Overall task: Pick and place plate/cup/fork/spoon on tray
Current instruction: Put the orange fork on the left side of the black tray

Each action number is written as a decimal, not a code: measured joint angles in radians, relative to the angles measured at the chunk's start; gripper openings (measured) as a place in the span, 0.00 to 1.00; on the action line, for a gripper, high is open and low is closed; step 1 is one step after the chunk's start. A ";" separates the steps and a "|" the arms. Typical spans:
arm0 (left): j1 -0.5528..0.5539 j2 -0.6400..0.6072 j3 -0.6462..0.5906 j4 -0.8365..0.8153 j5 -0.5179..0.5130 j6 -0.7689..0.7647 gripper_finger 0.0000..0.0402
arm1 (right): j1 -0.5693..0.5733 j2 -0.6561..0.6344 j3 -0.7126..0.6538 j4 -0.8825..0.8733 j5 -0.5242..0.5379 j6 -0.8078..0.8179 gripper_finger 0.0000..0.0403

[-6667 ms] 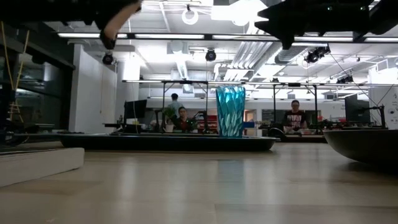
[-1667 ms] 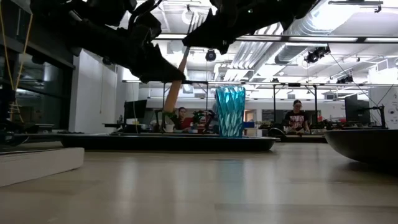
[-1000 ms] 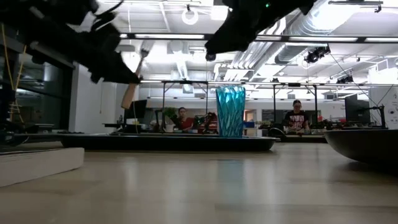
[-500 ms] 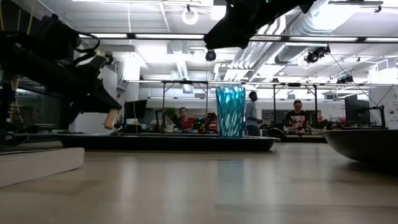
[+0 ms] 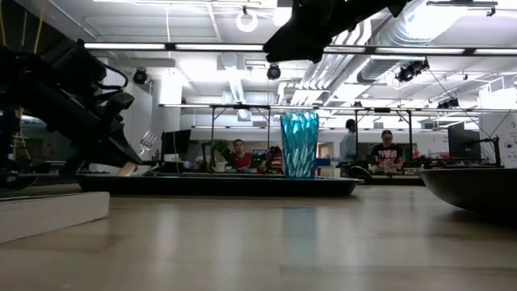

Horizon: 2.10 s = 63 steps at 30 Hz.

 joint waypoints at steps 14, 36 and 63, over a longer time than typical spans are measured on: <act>0.084 0.012 0.003 -0.083 0.052 0.023 0.11 | 0.000 0.000 0.000 0.035 0.000 -0.001 0.43; 0.084 0.010 0.016 -0.036 -0.013 0.128 0.23 | 0.000 0.005 0.000 0.036 0.000 0.009 0.43; -0.041 0.493 0.485 -0.246 -0.214 0.737 0.00 | 0.000 0.005 0.000 0.081 0.001 0.023 0.43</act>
